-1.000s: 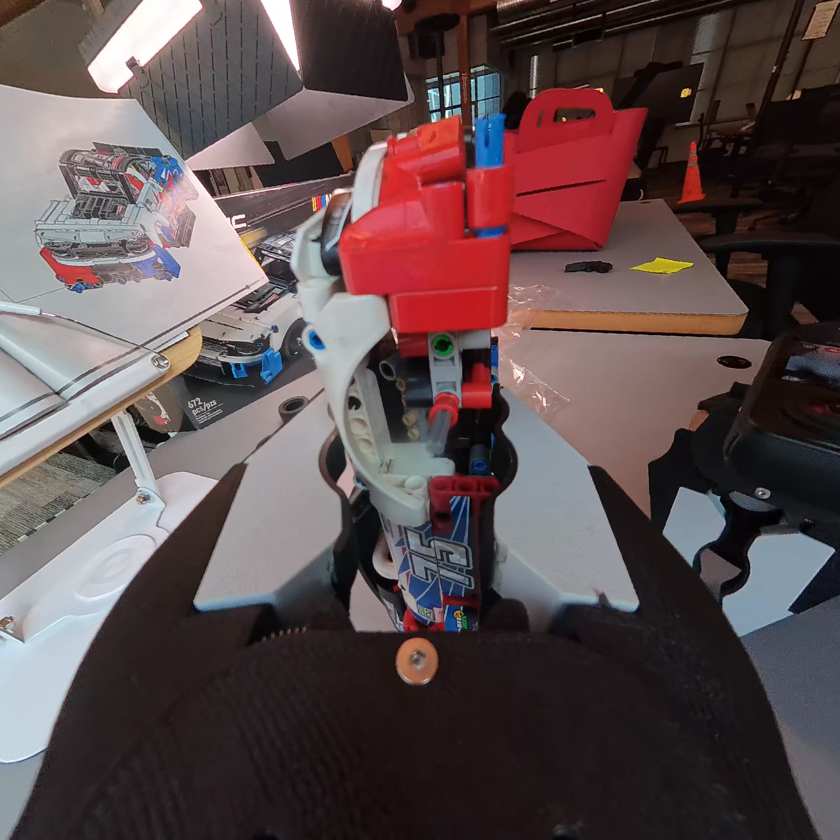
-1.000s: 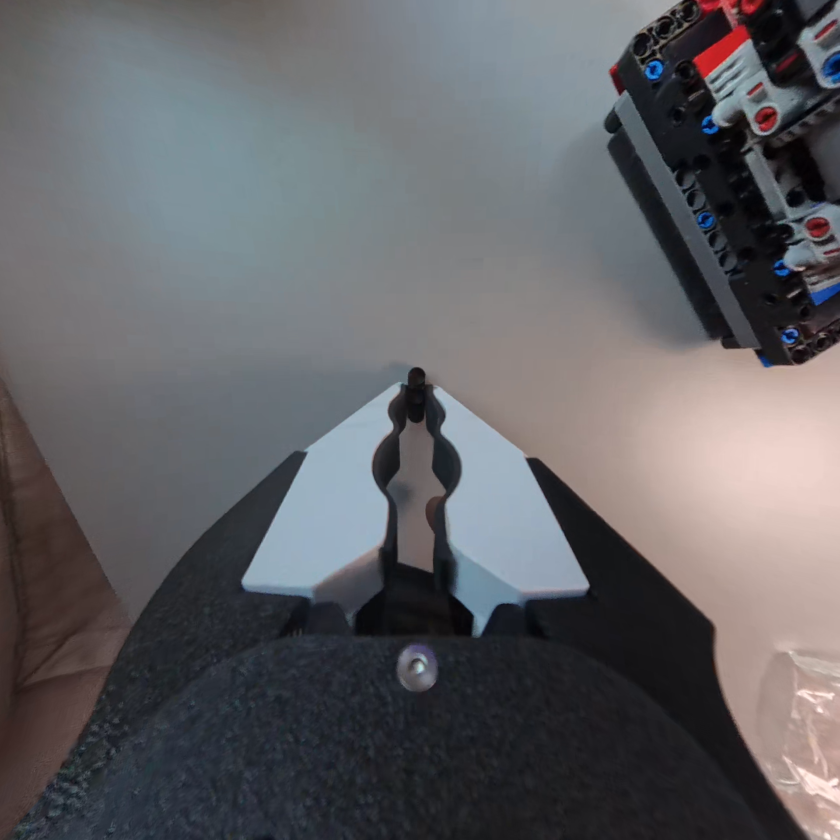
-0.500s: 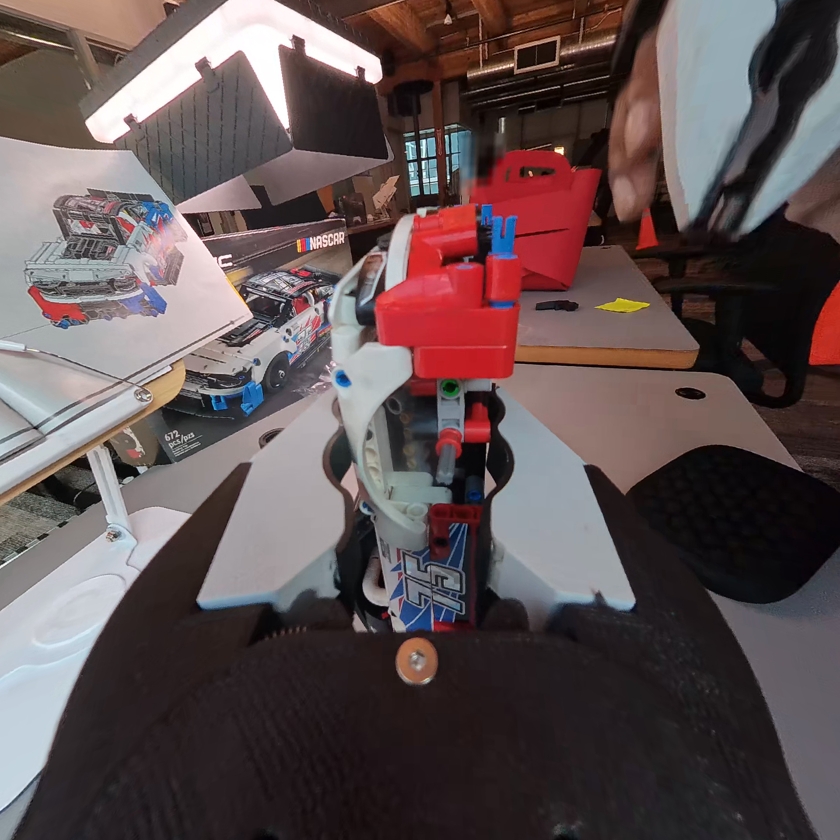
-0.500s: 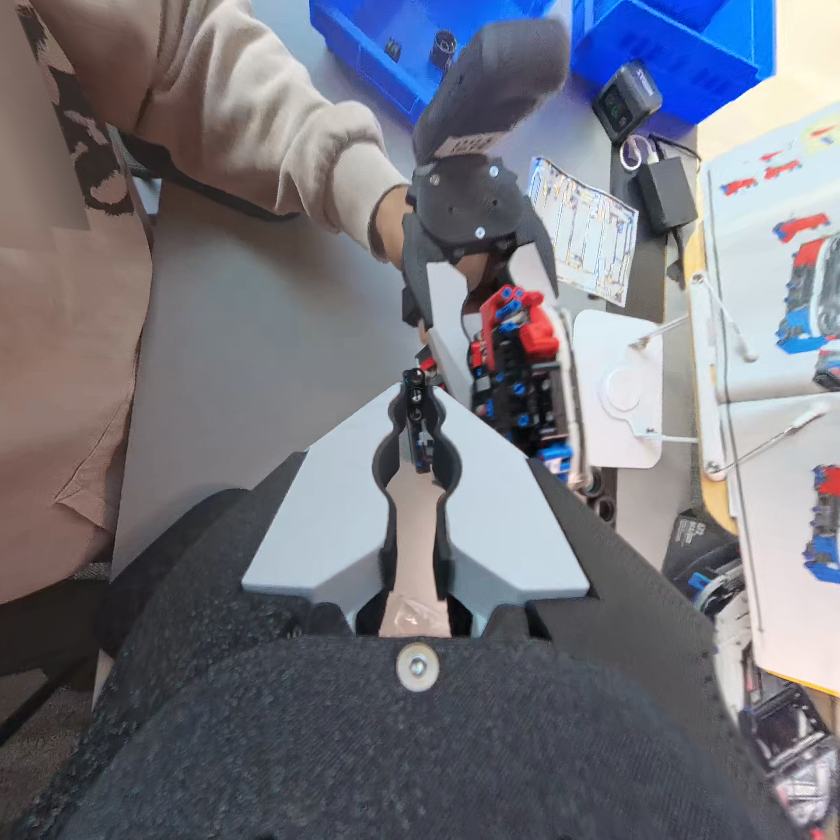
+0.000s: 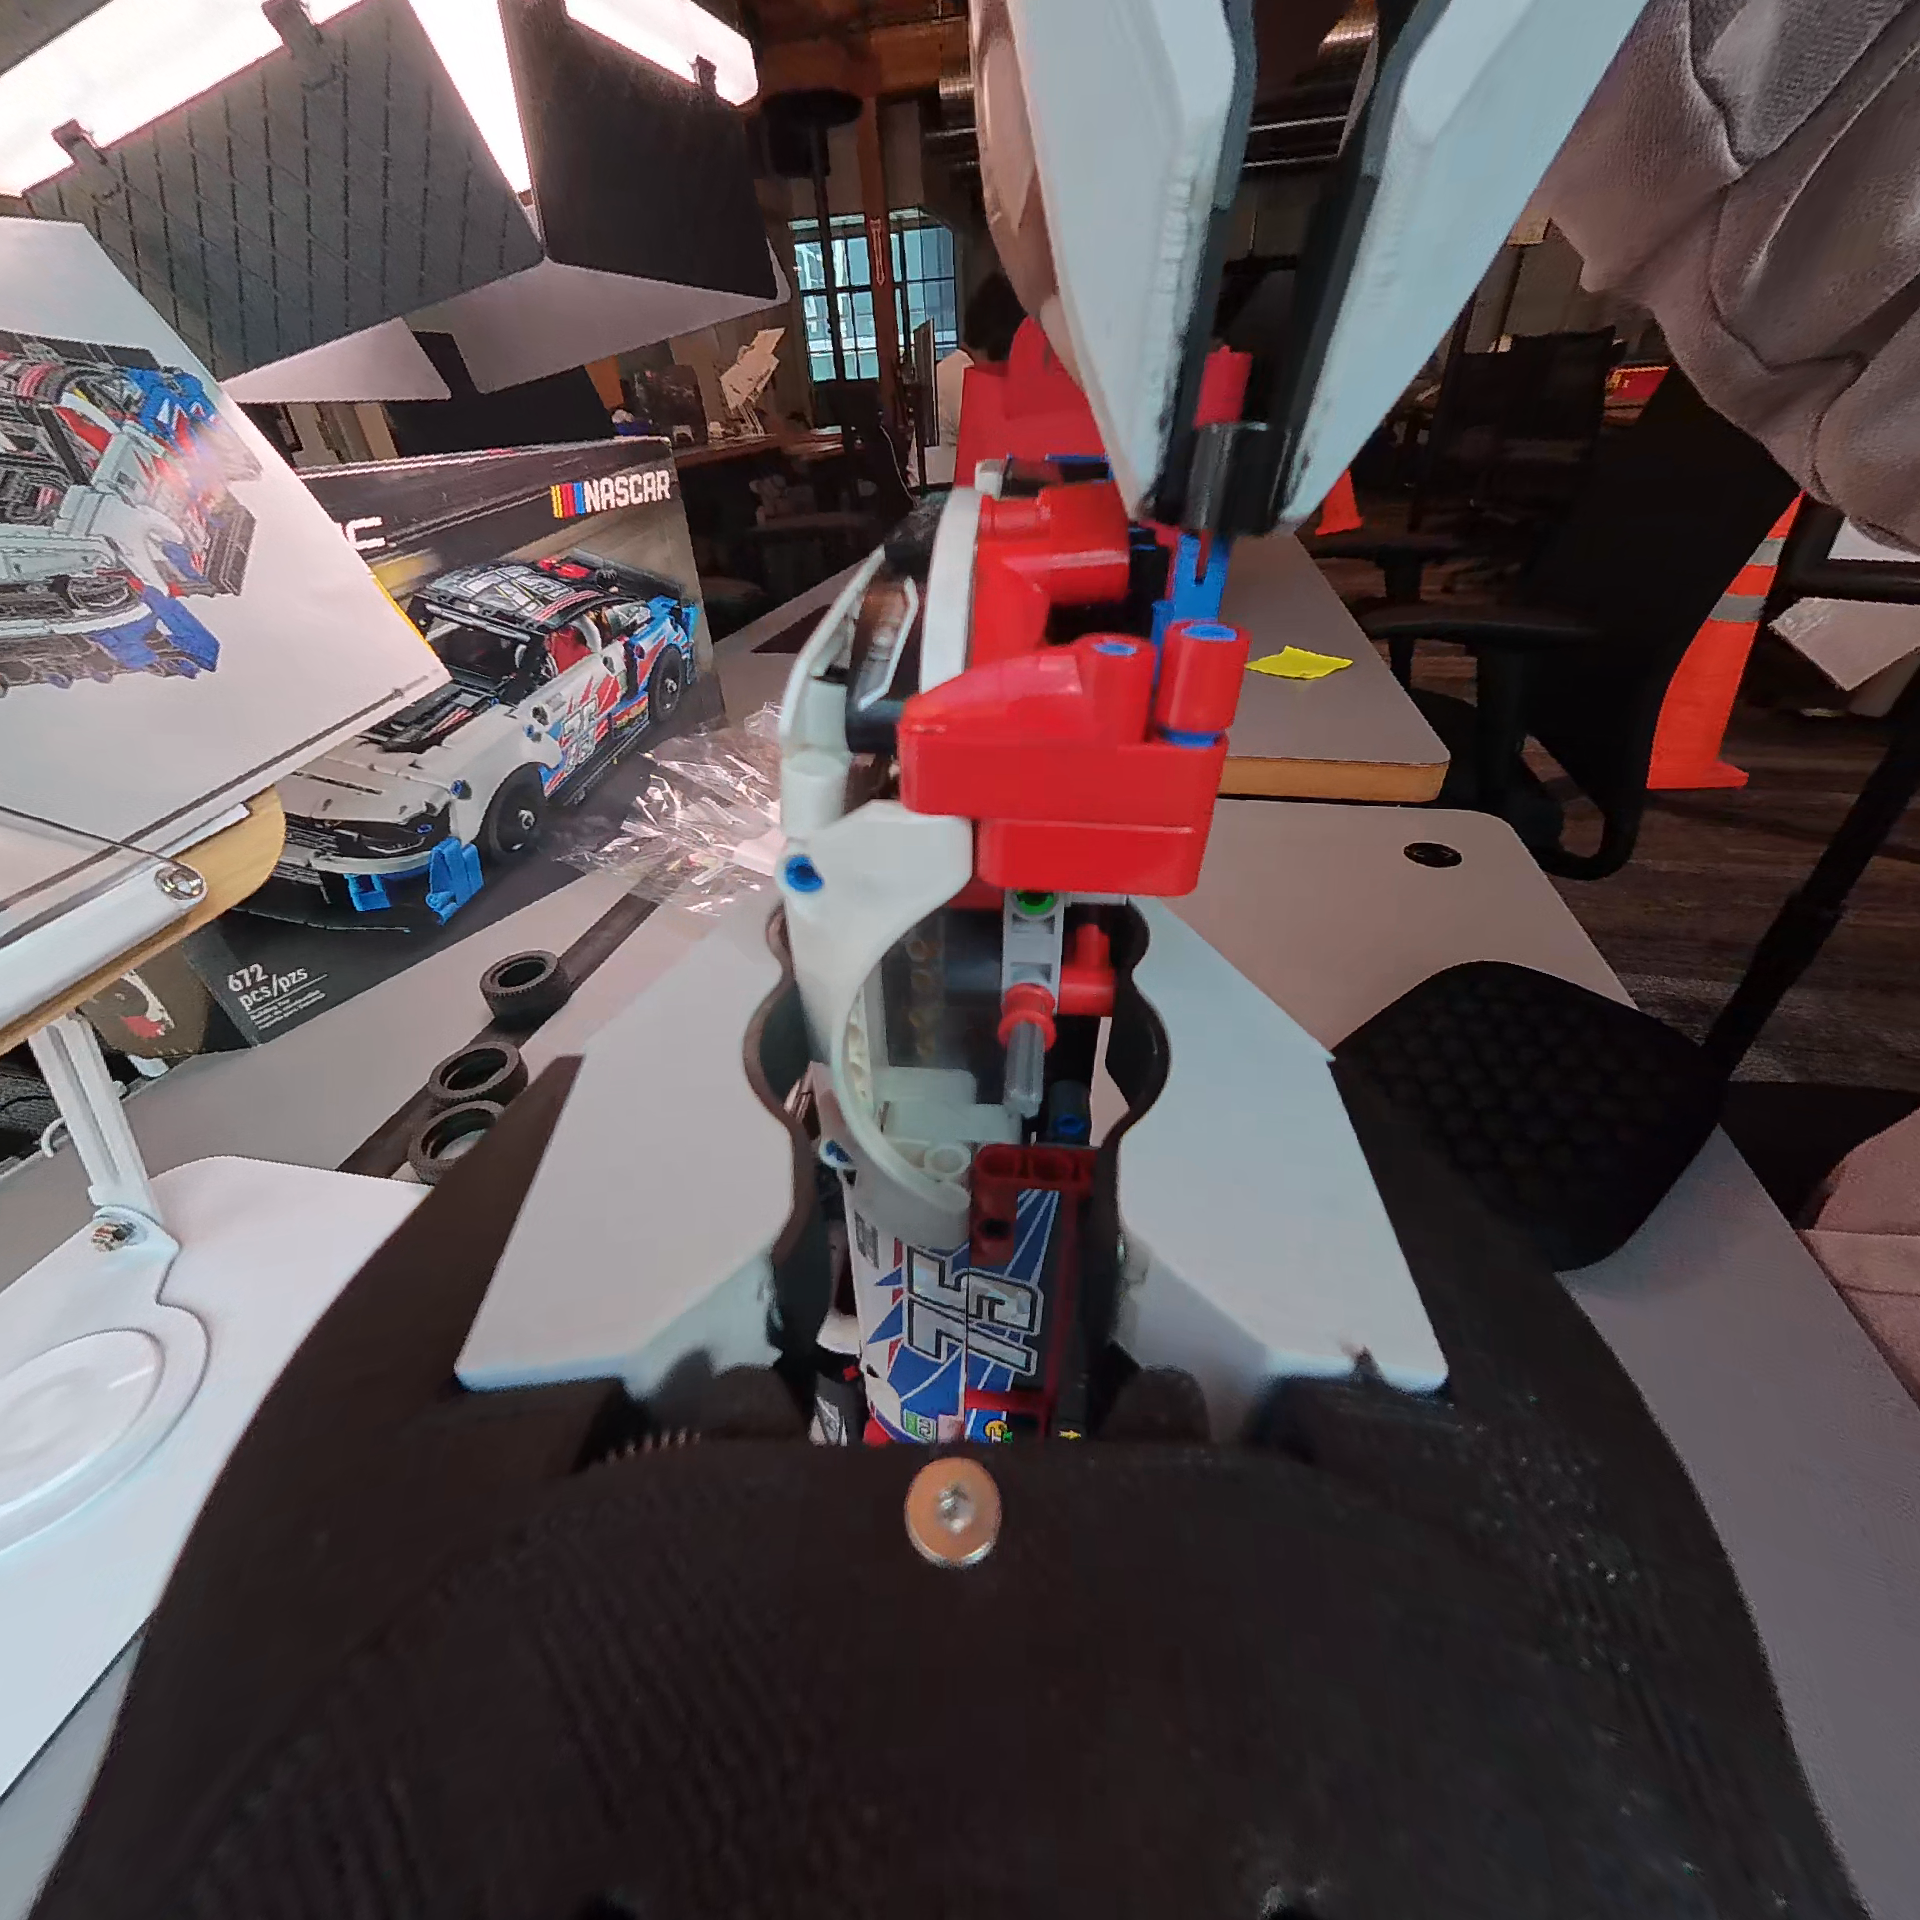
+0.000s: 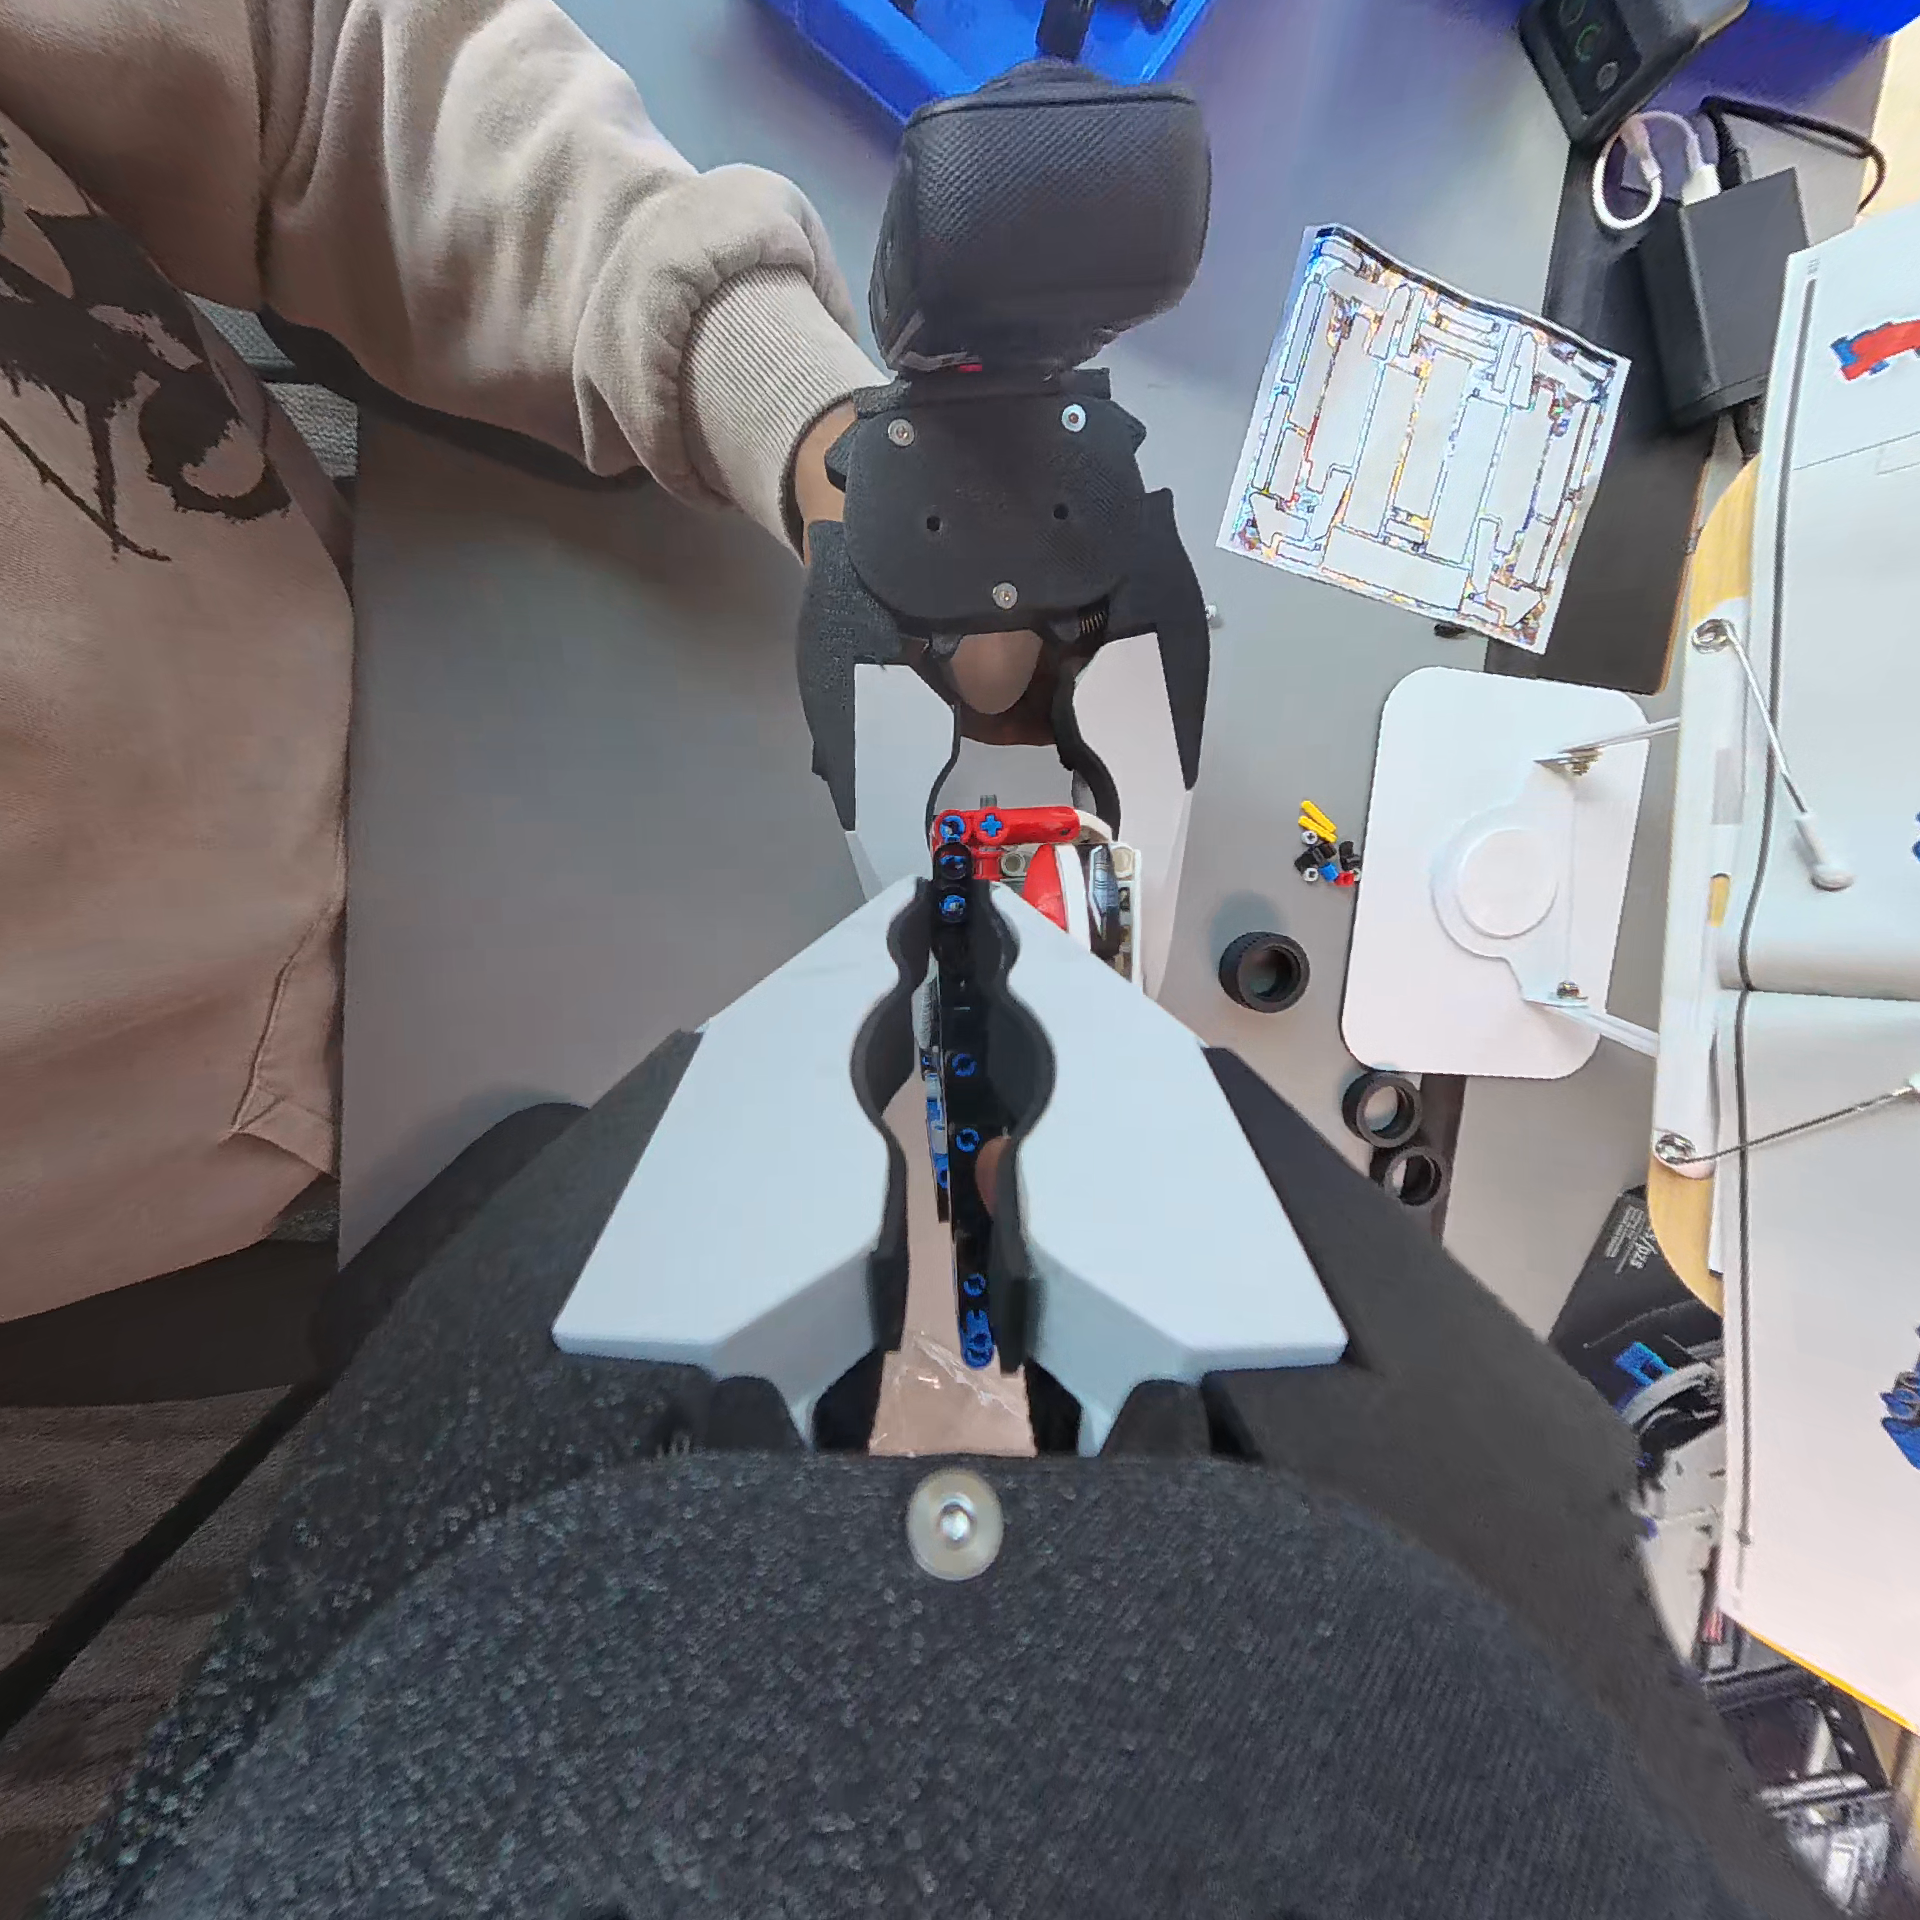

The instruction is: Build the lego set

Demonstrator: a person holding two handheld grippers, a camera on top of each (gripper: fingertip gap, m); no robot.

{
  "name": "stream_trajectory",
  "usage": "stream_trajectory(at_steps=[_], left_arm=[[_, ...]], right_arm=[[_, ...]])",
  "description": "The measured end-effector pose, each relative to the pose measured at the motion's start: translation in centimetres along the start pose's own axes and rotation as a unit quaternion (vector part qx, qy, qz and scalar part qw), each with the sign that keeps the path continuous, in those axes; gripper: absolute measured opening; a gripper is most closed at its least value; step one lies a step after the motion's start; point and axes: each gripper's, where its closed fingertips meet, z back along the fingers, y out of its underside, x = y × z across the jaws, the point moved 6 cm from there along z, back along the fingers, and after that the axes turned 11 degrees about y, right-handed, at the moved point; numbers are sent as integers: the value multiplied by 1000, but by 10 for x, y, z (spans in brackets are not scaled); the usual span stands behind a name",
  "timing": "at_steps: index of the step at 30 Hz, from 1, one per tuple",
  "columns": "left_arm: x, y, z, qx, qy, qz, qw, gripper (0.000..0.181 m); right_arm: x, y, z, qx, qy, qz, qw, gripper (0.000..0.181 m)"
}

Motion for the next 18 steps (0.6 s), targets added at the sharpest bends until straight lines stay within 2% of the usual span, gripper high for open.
stream_trajectory(at_steps=[5, 9, 13, 18], left_arm=[[1, -3, 3, -27, 30, 42, 998, 55], [1, -16, 10, -64, 10, 16, 998, 56], [-2, -20, 13, -45, -4, -26, 999, 54], [-1, -19, 12, -56, 6, -10, 998, 50]], right_arm=[[-6, 1, -1, 39, -4, 4, 999, 5], [-7, -1, -1, 56, -5, 13, 998, 5], [-2, -5, 0, 52, -7, 20, 998, 4], [-2, -4, -1, 60, -7, 23, 998, 5]])
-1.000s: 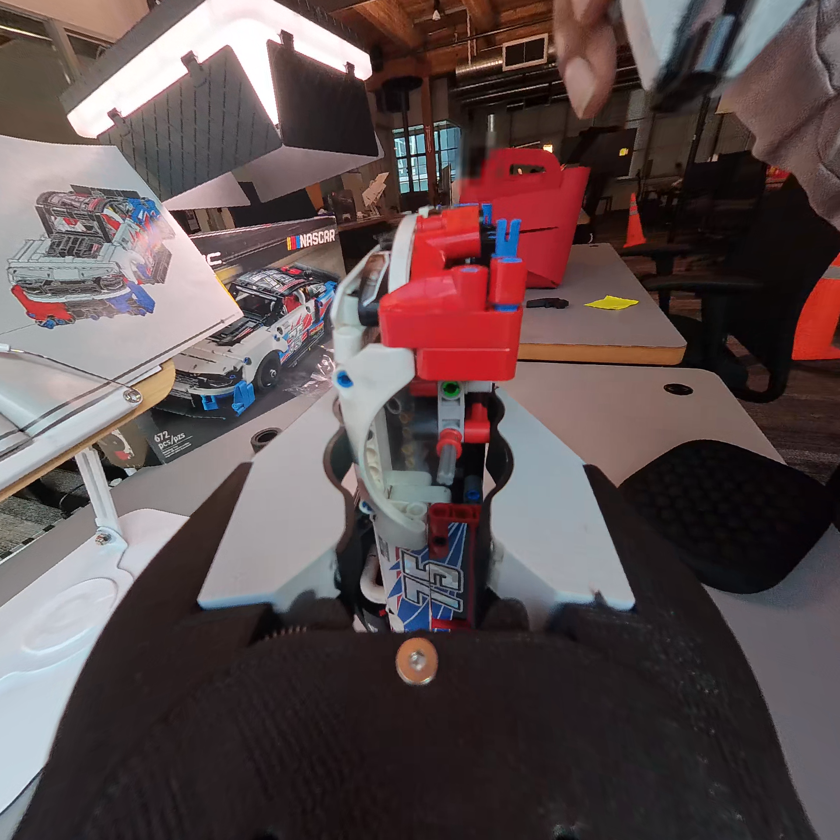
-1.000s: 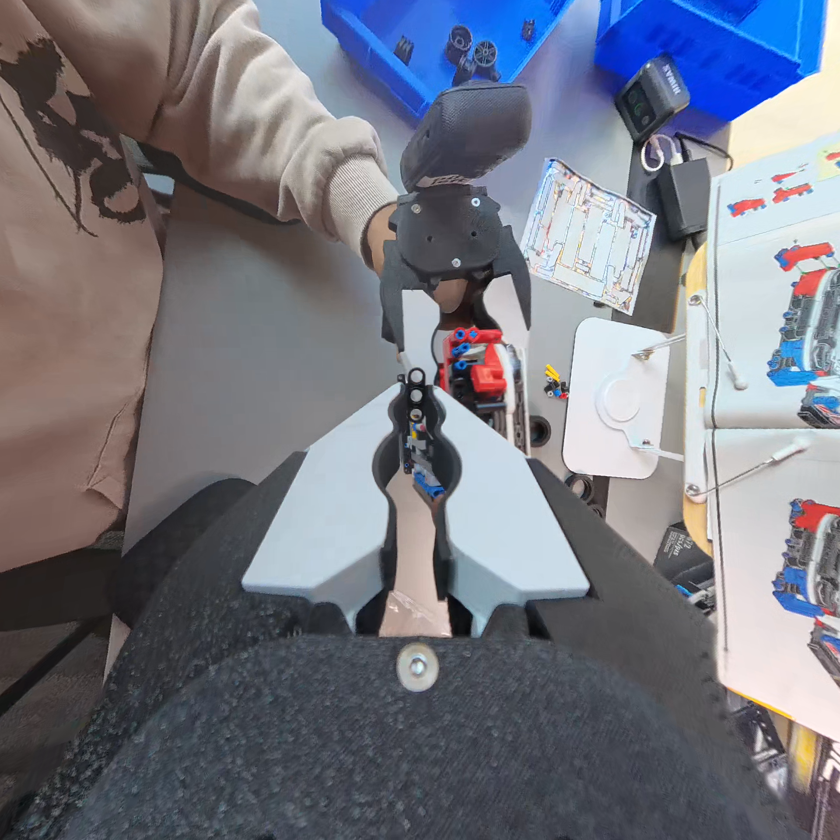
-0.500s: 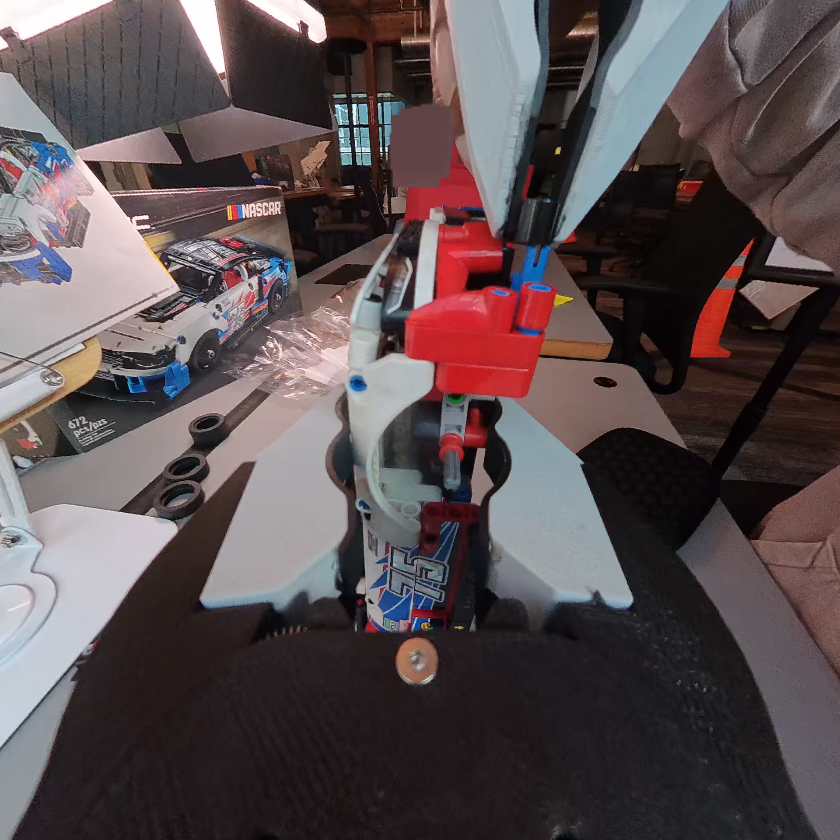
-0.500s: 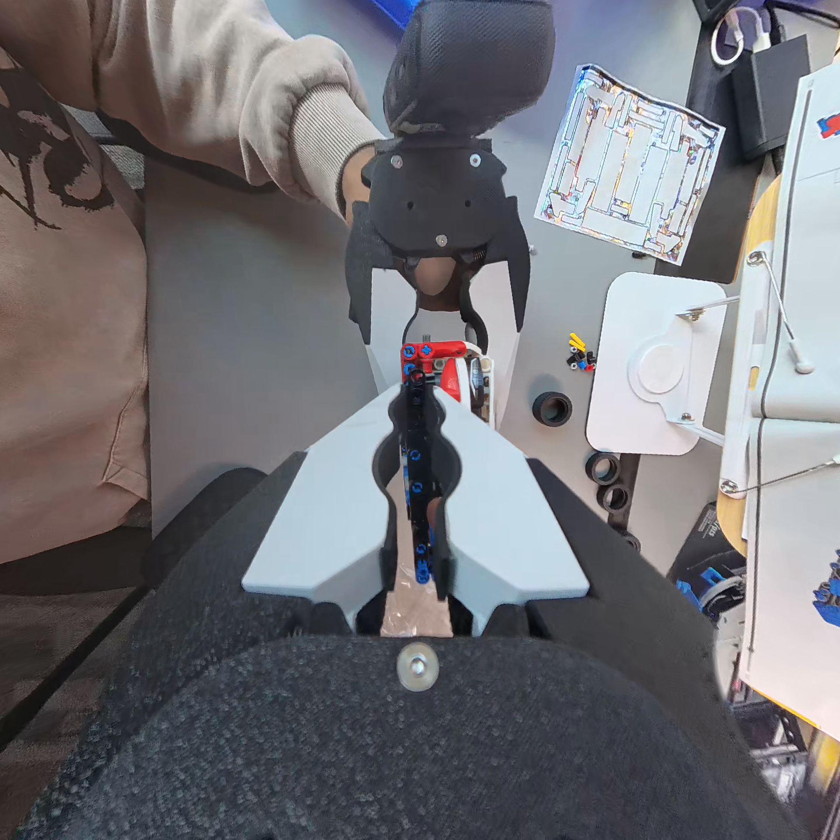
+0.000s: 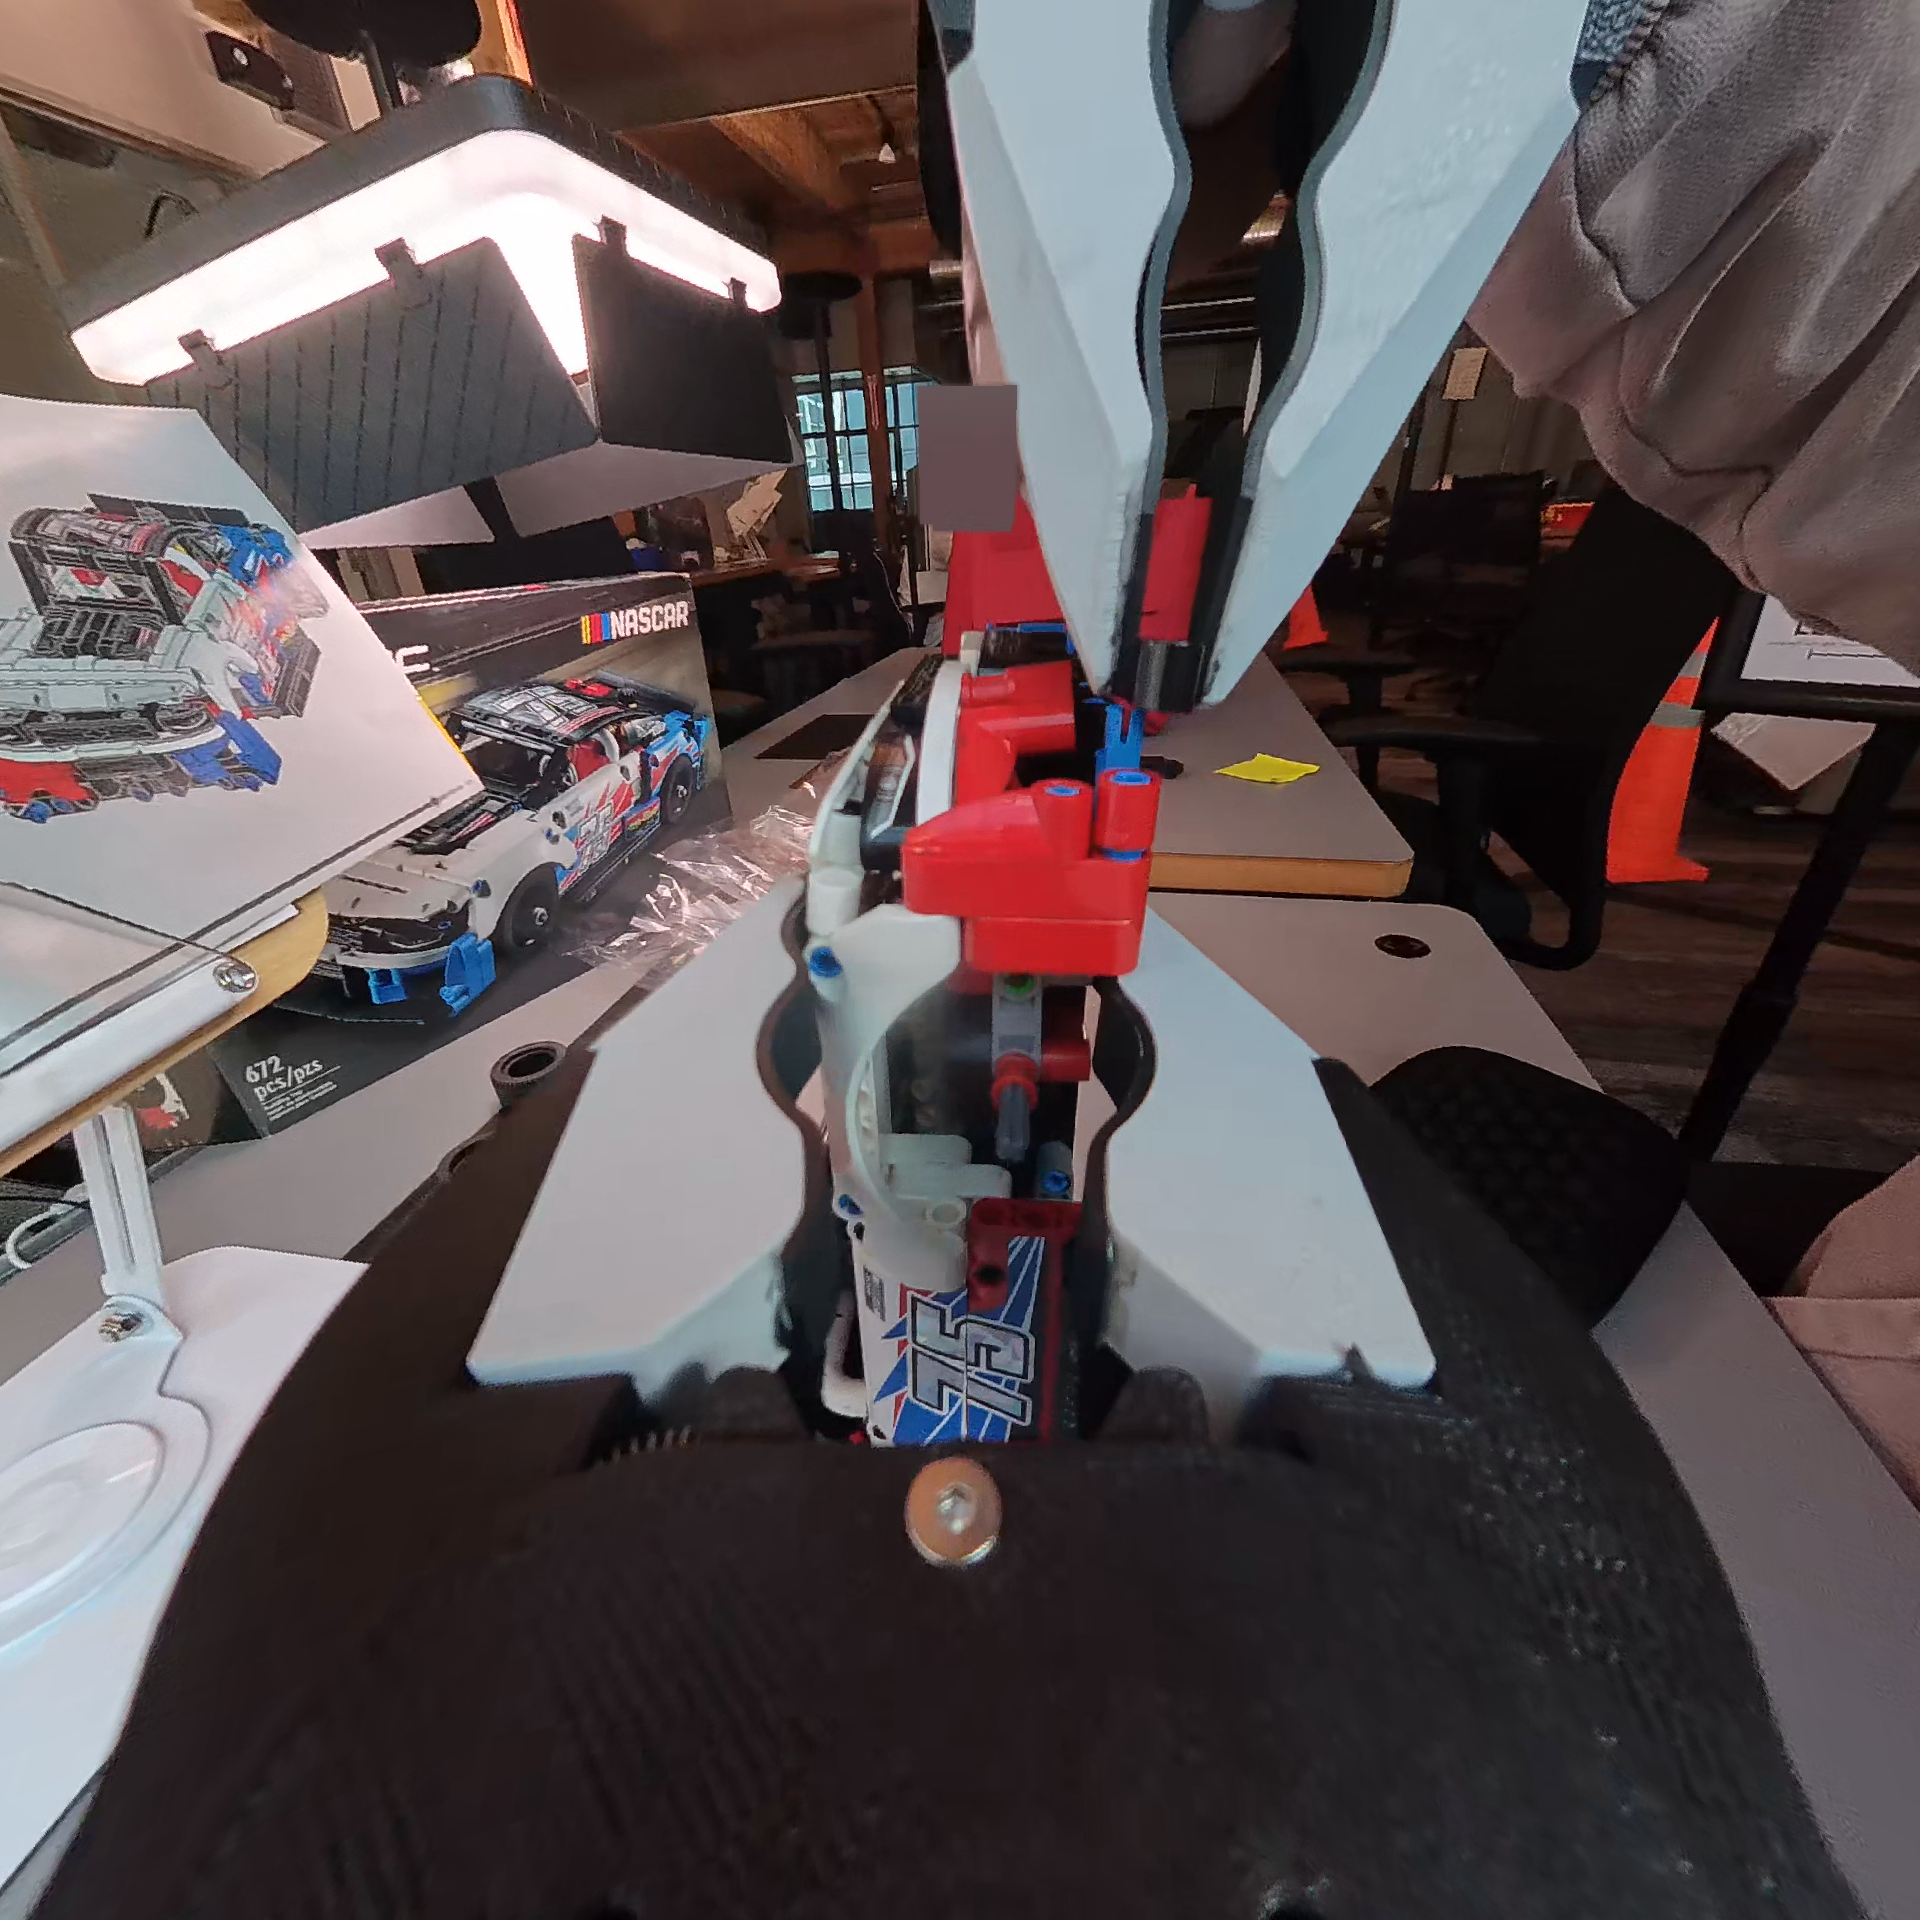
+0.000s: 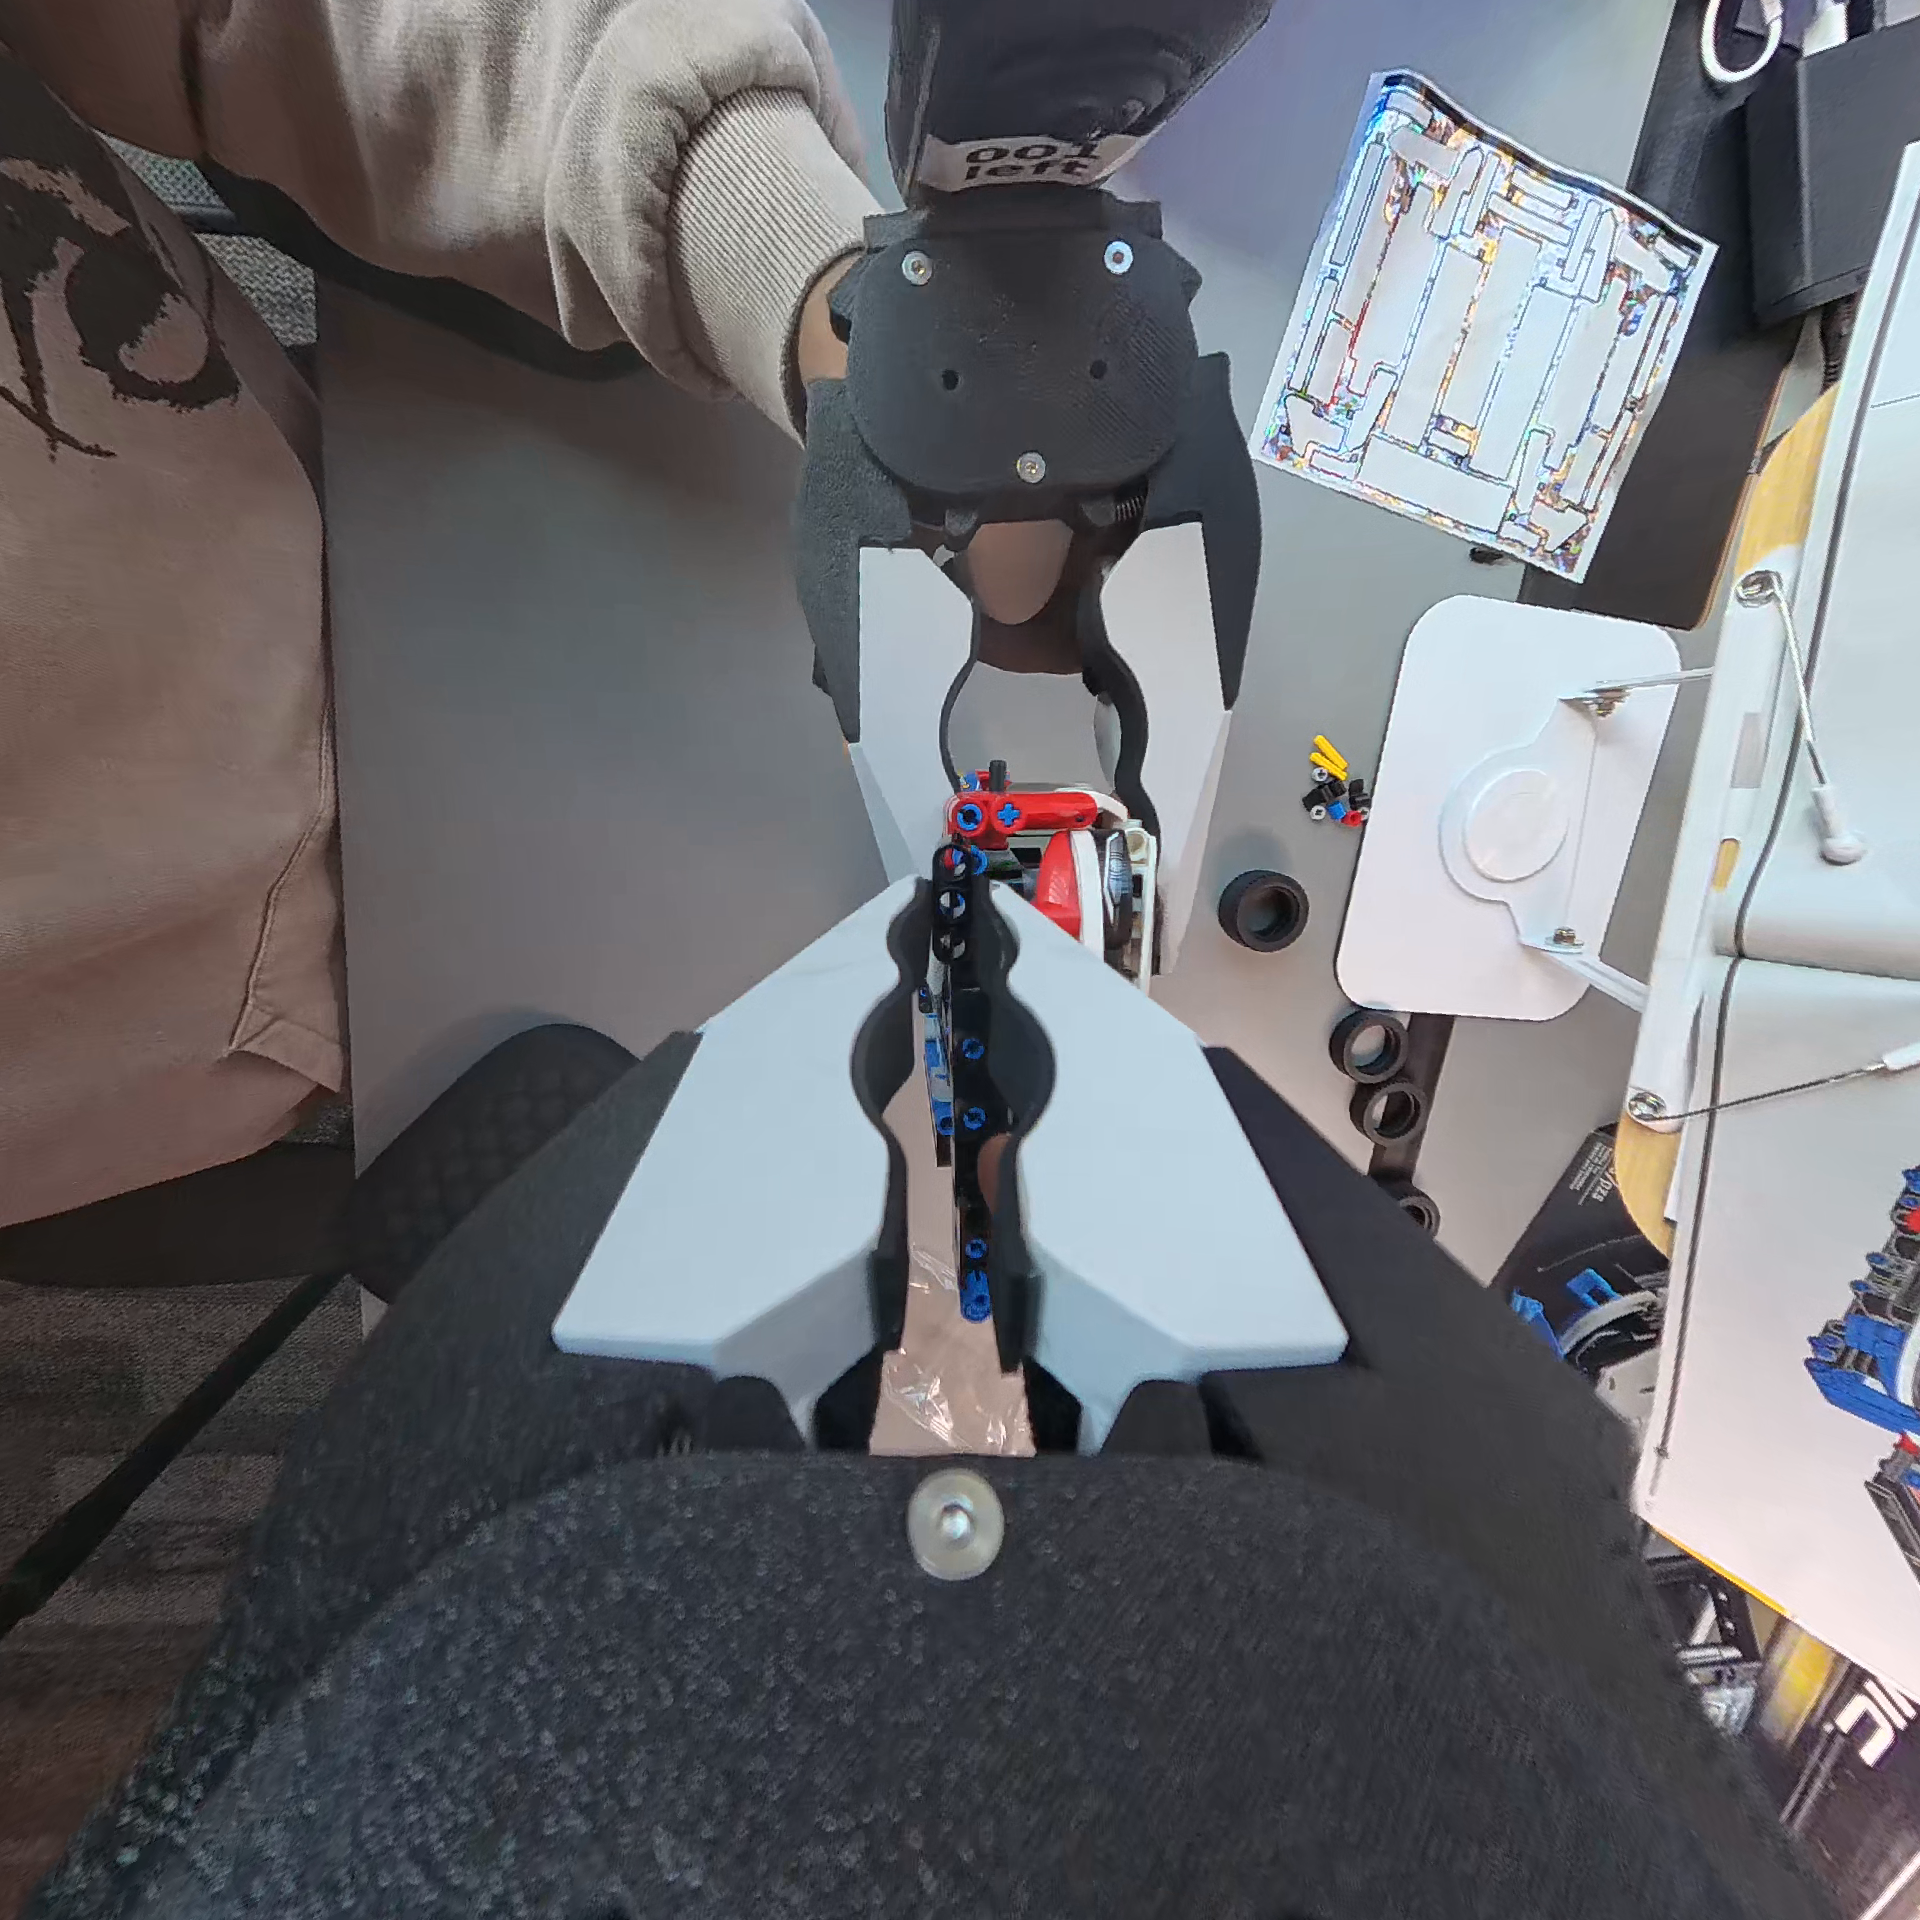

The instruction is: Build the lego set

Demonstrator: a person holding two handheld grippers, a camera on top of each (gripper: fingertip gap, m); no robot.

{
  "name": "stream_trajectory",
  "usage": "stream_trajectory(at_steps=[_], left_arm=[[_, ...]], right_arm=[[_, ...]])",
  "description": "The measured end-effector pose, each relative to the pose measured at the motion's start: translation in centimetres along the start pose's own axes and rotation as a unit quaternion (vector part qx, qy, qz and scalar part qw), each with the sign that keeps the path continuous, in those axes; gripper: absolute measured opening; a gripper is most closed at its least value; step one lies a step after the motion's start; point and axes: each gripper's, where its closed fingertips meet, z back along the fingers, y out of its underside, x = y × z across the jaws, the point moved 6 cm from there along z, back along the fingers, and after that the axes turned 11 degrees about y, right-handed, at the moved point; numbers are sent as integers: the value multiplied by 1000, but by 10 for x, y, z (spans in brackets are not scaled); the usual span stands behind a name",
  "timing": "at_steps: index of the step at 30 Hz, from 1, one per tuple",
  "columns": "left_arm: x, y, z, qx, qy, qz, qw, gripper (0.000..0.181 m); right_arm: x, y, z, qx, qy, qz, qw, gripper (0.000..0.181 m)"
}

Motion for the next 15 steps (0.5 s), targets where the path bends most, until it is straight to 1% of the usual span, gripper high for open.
stream_trajectory(at_steps=[3, 8, 12, 15], left_arm=[[-1, 0, 0, 8, 5, -1, 1000, 50], [-4, -1, -1, 18, 14, 0, 1000, 49], [-7, -1, -2, 15, 33, 14, 999, 49], [-6, -1, -2, 14, 35, 17, 999, 49]], right_arm=[[-1, 0, 0, 21, 4, 4, 1000, 4], [1, -1, -1, 43, -14, 4, 999, 4], [2, -4, -1, 69, -23, 12, 997, 4], [2, -6, -2, 81, -21, 12, 996, 4]])
